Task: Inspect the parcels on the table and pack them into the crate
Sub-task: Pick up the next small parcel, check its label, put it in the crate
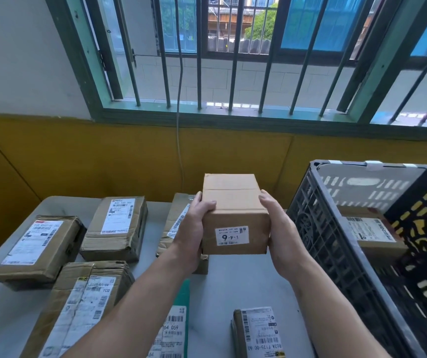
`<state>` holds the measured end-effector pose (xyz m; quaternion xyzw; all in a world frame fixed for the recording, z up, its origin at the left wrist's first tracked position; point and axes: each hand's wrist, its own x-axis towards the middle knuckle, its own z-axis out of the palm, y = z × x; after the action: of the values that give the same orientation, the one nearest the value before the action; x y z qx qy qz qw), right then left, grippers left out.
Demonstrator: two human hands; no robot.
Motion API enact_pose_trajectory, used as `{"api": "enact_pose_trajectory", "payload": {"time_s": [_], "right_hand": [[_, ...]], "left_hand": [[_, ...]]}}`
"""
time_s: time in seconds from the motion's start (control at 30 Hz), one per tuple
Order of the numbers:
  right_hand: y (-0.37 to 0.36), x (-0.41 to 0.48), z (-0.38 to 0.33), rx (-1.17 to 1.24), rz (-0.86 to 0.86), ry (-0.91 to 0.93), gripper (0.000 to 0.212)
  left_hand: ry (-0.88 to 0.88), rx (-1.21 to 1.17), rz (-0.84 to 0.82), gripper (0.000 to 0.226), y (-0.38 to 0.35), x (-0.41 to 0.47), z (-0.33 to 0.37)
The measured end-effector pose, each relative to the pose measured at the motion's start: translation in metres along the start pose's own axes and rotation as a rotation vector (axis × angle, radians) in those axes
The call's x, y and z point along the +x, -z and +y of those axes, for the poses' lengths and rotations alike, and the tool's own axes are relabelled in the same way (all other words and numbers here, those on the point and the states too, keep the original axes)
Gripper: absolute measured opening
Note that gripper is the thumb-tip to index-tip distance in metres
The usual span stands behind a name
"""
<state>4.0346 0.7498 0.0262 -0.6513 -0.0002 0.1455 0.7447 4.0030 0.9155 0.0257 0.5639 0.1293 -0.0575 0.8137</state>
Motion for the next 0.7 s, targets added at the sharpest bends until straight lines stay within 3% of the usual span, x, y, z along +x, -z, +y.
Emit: {"api": "enact_pose_trajectory", "payload": {"time_s": [0.13,0.33,0.53,0.7], "right_hand": [[0.007,0.007,0.003,0.028,0.050,-0.023,0.043],[0.011,0.009,0.004,0.072,-0.011,-0.024,0.066],[0.011,0.010,0.002,0.034,0.003,-0.048,0.053],[0.012,0.010,0.004,0.044,0.013,-0.024,0.053]], "left_hand": [[-0.001,-0.028,-0.043,0.079,0.001,0.000,0.001],[0.044,-0.073,-0.055,0.044,0.003,0.000,0.005],[0.040,-0.063,-0.036,0.077,0.002,-0.001,0.007],[0.101,-0.047,0.003,0.066,-0.001,0.002,0.016]]}}
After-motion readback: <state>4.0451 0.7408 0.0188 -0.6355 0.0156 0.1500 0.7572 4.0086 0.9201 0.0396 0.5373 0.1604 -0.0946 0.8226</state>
